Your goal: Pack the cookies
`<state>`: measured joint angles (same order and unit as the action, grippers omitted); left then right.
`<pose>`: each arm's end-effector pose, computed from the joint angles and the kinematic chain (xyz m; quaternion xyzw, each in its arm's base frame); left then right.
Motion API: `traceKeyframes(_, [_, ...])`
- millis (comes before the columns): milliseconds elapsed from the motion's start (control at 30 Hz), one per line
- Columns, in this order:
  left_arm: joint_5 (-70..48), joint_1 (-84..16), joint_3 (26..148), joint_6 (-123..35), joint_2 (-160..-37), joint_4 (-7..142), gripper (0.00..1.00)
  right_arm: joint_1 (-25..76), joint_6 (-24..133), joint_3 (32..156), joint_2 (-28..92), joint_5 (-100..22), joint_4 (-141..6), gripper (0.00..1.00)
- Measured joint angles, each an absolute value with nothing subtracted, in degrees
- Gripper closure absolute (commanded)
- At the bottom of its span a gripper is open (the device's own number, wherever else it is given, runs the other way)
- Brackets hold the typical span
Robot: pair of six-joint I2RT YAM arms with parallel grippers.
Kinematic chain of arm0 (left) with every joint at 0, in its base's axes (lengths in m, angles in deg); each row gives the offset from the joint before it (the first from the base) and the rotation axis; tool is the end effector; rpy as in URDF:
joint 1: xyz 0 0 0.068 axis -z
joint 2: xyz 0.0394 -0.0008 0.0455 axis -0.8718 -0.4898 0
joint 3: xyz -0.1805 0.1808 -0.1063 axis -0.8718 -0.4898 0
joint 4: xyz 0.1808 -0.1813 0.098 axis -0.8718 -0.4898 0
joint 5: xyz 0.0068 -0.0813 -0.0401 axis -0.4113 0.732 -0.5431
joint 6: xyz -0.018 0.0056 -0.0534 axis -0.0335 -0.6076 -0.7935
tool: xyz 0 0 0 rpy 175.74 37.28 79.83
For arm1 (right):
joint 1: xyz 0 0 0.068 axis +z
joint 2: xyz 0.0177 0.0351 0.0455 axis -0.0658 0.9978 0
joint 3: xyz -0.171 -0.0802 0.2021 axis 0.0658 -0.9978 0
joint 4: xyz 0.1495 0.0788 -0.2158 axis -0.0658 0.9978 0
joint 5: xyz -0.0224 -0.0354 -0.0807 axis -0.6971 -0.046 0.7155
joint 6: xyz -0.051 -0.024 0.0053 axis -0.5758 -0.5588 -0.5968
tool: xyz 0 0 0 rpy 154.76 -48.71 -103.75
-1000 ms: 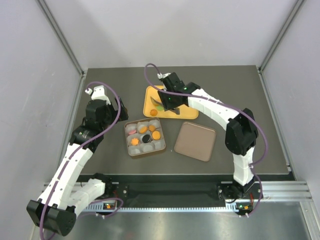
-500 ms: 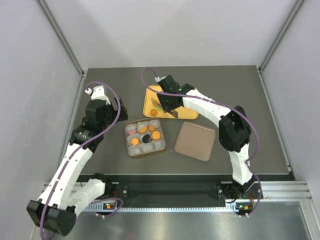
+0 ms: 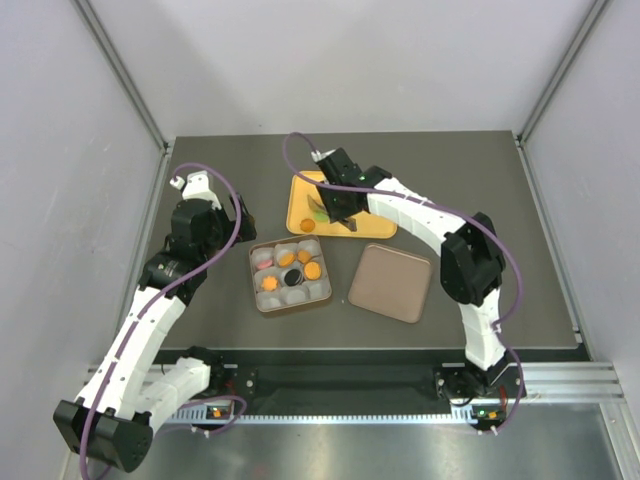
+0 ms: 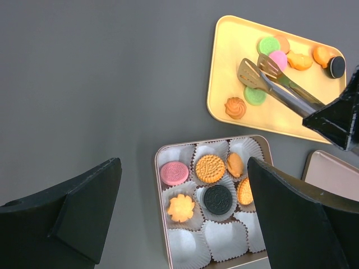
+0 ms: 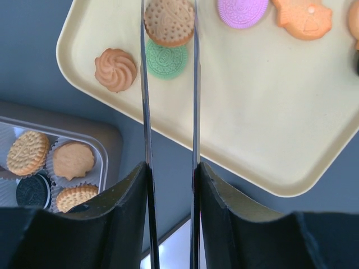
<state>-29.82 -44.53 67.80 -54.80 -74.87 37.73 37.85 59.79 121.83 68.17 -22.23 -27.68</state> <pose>0.2048 -0.0515 0.3399 -0.0956 0.8424 -0.0980 0.5212 0.3581 0.3098 0.2565 -0.2163 0.9243 0.0713 0.3062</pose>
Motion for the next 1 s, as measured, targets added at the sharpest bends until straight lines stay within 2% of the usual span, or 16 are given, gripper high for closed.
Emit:
traceKeyframes(500, [-29.8,-44.7,67.8,-54.8,-74.8,37.7,0.01,39.7,59.8,120.7,56.9,-19.3,-26.6,0.69])
traceKeyframes(1000, [-29.8,-44.9,67.8,-54.8,-74.8,37.9,0.01,55.8,63.1,102.8,35.0,-22.0,-24.9,0.68])
